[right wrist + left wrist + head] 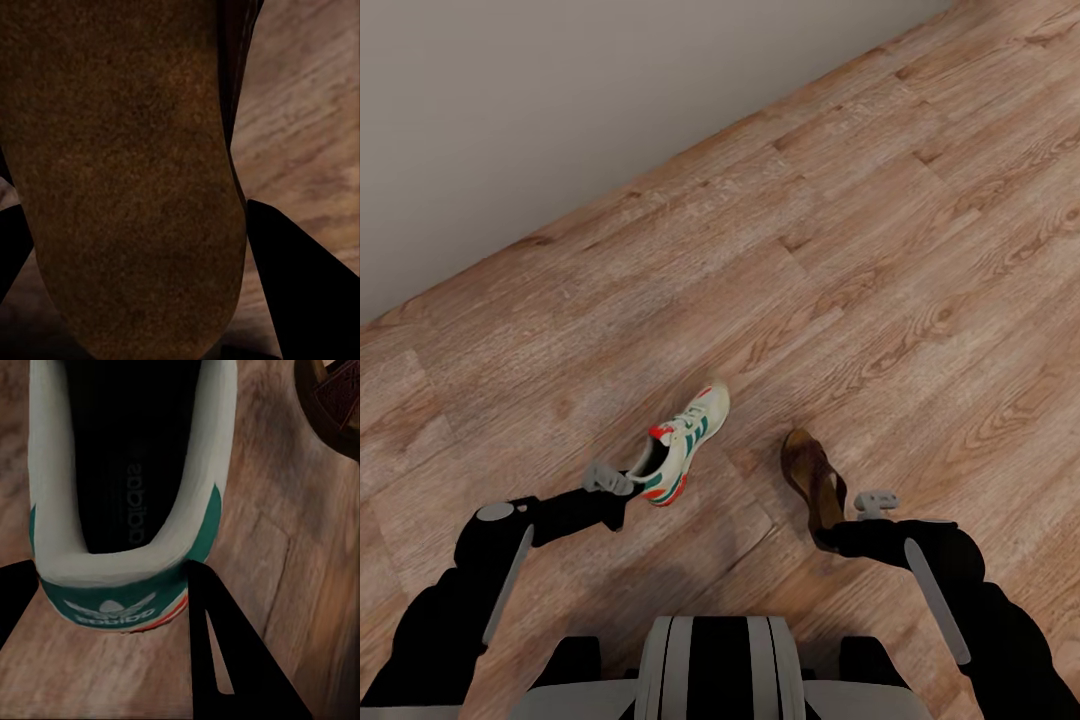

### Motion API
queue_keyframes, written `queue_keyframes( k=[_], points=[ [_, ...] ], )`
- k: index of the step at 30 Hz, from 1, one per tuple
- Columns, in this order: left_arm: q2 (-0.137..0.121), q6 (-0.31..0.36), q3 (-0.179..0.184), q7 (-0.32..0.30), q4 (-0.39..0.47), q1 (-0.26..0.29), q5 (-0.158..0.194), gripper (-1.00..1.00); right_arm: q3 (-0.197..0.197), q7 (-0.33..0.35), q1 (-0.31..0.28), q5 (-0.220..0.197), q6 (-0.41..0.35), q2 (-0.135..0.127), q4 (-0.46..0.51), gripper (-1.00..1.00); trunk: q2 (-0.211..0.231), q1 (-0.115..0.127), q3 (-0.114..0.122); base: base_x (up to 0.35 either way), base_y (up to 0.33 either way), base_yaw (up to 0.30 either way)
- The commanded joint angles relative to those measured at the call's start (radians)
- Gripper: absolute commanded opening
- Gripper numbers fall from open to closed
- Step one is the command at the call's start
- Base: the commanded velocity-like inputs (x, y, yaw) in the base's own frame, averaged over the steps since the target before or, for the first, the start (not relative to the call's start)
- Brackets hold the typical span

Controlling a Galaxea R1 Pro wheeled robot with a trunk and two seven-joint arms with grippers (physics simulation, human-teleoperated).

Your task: Pick up the two gym shoes and the two sandals from the corridor floor and place them onto the hallstand (shoe rack) in the corridor, making sure they are on the rack and not on the floor. Arrange them so the two gym shoes are next to each other and the two sandals are next to each other.

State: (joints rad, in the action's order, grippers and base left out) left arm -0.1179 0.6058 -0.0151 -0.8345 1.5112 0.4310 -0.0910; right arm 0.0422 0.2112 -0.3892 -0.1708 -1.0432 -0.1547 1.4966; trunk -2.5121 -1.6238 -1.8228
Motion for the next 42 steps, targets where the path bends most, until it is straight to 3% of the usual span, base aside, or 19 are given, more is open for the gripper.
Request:
queue_keyframes(
  k=[1, 20, 42],
  points=[
    [0.0, 0.003, -0.002, -0.009, 0.001, -0.006, -0.009, -1.0, 0.001, -0.003, 0.0, -0.005, -0.004, -0.001, 0.001, -1.0, 0.0, 0.0, 0.0, 0.0, 0.0, 0.0],
    [0.0, 0.002, -0.001, -0.011, 0.0, -0.051, -0.001, -1.0, 0.005, -0.002, 0.003, -0.006, -0.004, 0.003, -0.007, -1.0, 0.004, 0.009, 0.073, 0.0, 0.0, 0.0],
    [0.012, 0.002, 0.015, -0.01, 0.0, -0.061, -0.001, -1.0, 0.006, -0.003, 0.003, -0.007, -0.004, 0.002, -0.007, -1.0, 0.009, 0.019, 0.158, 0.0, 0.0, 0.0]
  ],
)
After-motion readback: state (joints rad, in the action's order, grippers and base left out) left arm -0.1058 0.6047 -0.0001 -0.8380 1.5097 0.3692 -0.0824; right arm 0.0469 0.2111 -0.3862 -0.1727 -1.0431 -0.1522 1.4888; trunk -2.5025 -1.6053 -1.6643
